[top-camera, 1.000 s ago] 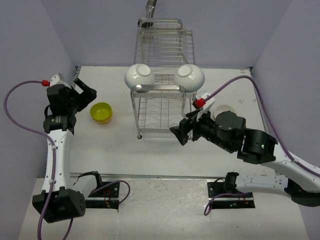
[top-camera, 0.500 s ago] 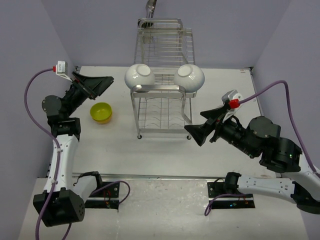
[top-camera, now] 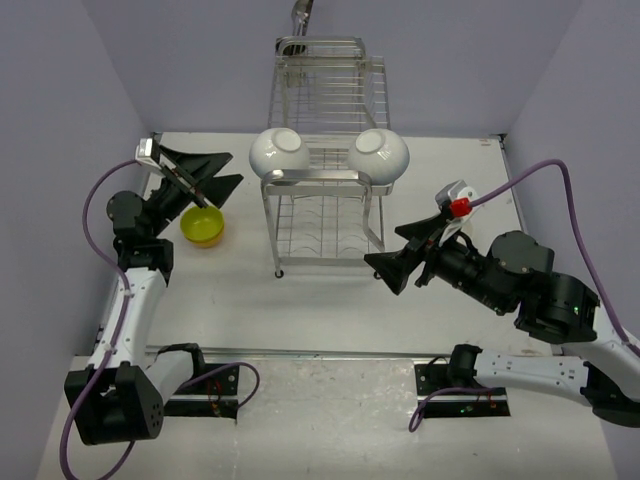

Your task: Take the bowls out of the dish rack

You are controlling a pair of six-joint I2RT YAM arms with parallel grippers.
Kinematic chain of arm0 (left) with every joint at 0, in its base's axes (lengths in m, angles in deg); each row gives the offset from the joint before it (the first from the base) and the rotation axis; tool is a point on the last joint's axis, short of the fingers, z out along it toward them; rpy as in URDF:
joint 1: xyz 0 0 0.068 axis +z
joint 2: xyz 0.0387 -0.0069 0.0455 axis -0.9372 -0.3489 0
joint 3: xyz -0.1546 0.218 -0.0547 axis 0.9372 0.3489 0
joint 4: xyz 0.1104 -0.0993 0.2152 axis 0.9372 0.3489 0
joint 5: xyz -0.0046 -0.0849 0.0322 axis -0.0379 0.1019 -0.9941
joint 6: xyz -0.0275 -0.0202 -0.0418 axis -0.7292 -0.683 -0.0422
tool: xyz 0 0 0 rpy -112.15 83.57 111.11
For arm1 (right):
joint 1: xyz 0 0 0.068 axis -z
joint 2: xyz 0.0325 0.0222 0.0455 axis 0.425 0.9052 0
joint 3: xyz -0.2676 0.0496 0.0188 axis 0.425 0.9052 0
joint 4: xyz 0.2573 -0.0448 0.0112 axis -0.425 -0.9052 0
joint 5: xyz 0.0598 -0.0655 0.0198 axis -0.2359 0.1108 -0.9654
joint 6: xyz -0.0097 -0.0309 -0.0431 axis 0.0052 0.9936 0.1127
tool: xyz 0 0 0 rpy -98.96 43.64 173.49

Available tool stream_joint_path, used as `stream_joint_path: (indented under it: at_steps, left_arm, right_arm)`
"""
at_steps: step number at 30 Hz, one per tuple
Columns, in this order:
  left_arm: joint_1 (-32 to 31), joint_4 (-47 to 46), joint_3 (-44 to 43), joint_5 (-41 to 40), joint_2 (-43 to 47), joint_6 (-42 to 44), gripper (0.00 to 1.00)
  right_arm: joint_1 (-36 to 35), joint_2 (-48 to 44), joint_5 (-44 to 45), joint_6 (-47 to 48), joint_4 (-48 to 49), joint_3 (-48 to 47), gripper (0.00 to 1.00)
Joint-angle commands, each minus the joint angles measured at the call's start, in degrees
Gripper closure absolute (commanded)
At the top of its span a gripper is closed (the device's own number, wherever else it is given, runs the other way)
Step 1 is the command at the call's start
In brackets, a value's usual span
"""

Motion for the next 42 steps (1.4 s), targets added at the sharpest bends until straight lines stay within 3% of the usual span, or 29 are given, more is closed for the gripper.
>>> stream_joint_path:
  at_steps: [1,6,15,42]
  left_arm:
    - [-0.94,-4.3,1.66,-1.59,0.3,-7.0,0.0]
    - [-3.58,-14.34,3.07,-1.15,-3.75,-14.12,0.0]
    - [-3.76,-21.29,3.95,-2.73,-5.68,-17.11,0.01]
    - [-7.8,-33.15,3.07,-9.06,-11.75,-21.6,0.14]
  right_arm:
    - [0.19,-0.03,-0.93,-0.53,0.44,-0.59,0.14]
    - [0.19,0.67,-1.55,-0.71,0.44,-1.11,0.15]
    - [0.19,0.67,-1.81,-0.62,0.17,-1.02,0.15]
    - [0.19,2.25,-3.48,0.43,0.08,-1.11,0.15]
